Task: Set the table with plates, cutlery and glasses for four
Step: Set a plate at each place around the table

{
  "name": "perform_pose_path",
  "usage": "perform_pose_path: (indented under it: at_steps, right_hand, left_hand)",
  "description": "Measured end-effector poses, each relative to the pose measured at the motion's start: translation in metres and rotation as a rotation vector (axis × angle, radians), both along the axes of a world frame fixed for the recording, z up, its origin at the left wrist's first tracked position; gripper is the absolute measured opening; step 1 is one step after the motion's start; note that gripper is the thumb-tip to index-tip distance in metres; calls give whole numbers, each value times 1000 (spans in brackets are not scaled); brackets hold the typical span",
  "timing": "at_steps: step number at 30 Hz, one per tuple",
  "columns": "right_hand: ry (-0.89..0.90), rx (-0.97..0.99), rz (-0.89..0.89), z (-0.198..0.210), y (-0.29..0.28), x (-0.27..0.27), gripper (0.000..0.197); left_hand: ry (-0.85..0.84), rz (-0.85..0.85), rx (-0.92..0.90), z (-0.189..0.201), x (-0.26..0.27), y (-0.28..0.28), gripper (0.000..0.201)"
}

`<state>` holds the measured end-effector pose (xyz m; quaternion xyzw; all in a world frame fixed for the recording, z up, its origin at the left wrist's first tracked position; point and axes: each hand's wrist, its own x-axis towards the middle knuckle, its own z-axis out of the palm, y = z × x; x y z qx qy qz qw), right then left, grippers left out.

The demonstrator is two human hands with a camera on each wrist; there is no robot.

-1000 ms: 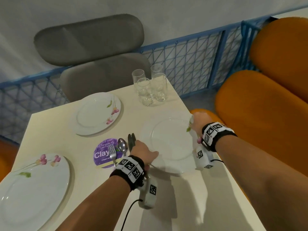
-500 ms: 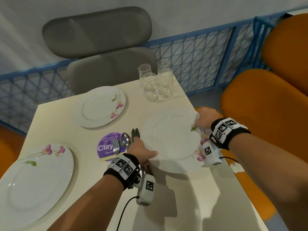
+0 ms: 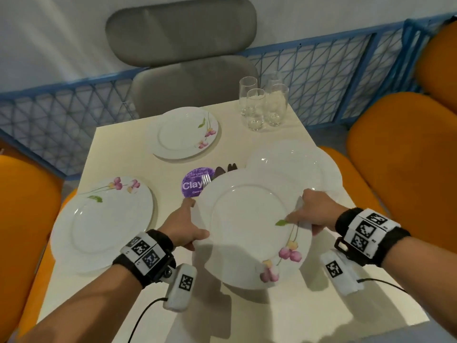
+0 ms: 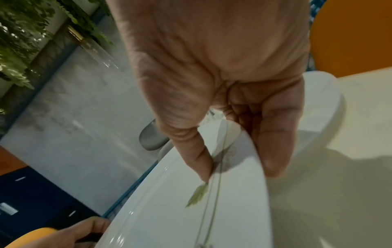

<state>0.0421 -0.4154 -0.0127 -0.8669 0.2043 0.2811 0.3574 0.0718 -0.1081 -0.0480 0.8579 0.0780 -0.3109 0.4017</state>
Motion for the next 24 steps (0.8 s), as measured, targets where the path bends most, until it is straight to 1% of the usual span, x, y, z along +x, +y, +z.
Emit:
perform_pose_path:
  at_steps: [1, 2, 3, 5, 6, 9, 12, 16, 20, 24]
  right_hand:
    - [16, 25, -9, -3, 10, -12, 63]
    - [38, 42, -8, -7, 19, -24, 68]
    - [54, 60, -4, -11, 27, -35, 62]
    - [101, 102, -2, -18, 43, -56, 37]
    - [125, 120, -7, -23, 49, -66, 33]
    - [202, 184, -44, -34, 68, -92, 28]
    - [266, 240, -31, -43, 83, -112, 23]
    - [320, 316, -61, -48, 98, -129, 29]
    - [322, 331, -99, -51, 106, -139, 30]
    - [322, 298, -122, -47, 108, -141, 25]
  left_hand:
    - [7, -13, 6, -2, -7, 12, 76]
    - [8, -27, 20, -2, -14, 22, 77]
    - [5, -46, 38, -3, -20, 32, 77]
    - [0, -86, 70, -7, -29, 49, 78]
    - [-3, -102, 84, -9, -33, 56, 78]
    - [-36, -179, 133, -14, -39, 72, 79]
    - [-70, -271, 186, -18, -39, 84, 81]
    - [-109, -368, 237, -27, -35, 94, 86]
    - [-121, -410, 225, -35, -31, 96, 90]
    - [-138, -446, 261, -37, -26, 91, 89]
